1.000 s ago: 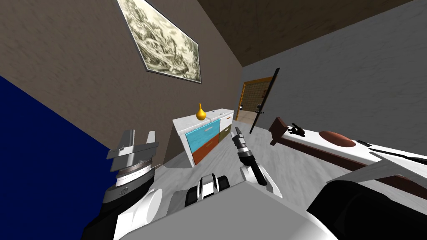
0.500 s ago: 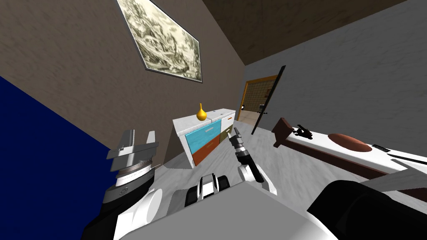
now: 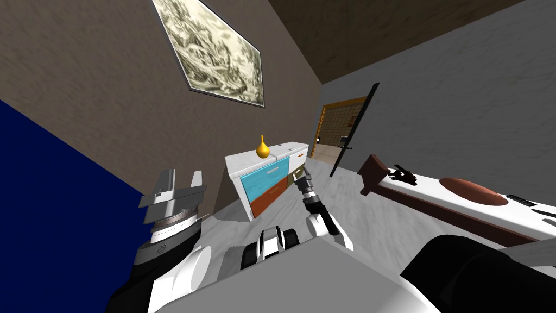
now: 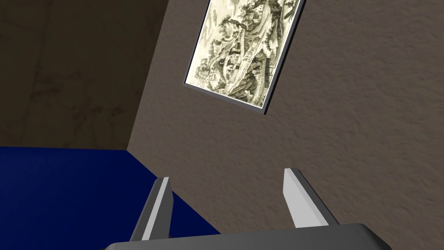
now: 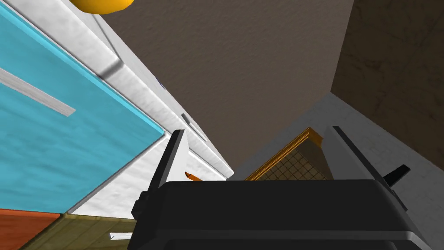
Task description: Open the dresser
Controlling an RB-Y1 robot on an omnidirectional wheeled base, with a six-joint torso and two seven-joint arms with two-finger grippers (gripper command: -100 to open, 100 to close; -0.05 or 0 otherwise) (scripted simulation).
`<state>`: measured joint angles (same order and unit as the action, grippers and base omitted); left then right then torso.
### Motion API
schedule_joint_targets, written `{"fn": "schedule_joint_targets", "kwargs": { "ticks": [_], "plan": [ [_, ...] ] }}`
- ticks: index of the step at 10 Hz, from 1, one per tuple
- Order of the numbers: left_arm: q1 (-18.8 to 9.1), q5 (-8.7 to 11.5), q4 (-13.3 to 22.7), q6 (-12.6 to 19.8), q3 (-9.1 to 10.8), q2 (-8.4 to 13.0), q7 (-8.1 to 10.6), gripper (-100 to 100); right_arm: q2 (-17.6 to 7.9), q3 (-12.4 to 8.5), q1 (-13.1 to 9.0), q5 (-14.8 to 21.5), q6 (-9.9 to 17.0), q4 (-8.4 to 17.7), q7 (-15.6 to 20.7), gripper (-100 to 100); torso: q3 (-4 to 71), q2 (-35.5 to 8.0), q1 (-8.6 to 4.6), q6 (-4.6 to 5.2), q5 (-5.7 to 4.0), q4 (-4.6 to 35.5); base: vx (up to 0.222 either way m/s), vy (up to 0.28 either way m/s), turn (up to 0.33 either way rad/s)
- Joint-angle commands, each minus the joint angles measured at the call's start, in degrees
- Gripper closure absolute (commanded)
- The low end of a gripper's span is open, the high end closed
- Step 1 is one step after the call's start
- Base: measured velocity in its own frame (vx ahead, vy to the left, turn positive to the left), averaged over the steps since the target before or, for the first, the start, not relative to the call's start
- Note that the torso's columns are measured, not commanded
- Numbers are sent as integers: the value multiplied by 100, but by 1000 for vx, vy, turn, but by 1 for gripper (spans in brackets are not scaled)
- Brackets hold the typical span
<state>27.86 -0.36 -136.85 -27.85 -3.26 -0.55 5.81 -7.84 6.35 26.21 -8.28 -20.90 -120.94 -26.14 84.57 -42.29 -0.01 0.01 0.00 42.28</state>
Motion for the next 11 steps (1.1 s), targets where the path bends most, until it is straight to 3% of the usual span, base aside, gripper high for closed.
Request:
{"fn": "schedule_joint_targets", "kwargs": {
  "ticks": [1,2,3,4,5,6,11],
  "plan": [
    [0,0,0,0,0,0,0,0,-22,122,-72,-278,-22,106,-338,-100,0,2,2,-2,1,0,37,-14,31],
    [0,0,0,0,0,0,0,0,-35,232,-141,-513,-28,195,-556,-100,-2,-3,3,-1,1,1,40,-21,49],
    [0,0,0,0,0,0,0,0,-35,232,-141,-513,-28,195,-596,-100,-1,-1,1,-2,0,1,35,-20,26],
    [0,0,0,0,0,0,0,0,-49,345,-212,-756,-35,291,-823,-100,-1,-2,0,0,0,1,46,-22,54],
    [0,0,0,0,0,0,0,0,-49,345,-212,-756,-35,291,-863,-100,1,3,0,-2,0,0,44,-21,28],
    [0,0,0,0,0,0,0,0,-61,461,-285,-1001,-42,391,-1083,-100,1,2,1,0,1,0,51,-23,52],
    [0,0,0,0,0,0,0,0,-79,702,-441,-1525,-56,609,-1706,-100,0,2,-1,-2,0,0,44,-26,39]
  ]
}}
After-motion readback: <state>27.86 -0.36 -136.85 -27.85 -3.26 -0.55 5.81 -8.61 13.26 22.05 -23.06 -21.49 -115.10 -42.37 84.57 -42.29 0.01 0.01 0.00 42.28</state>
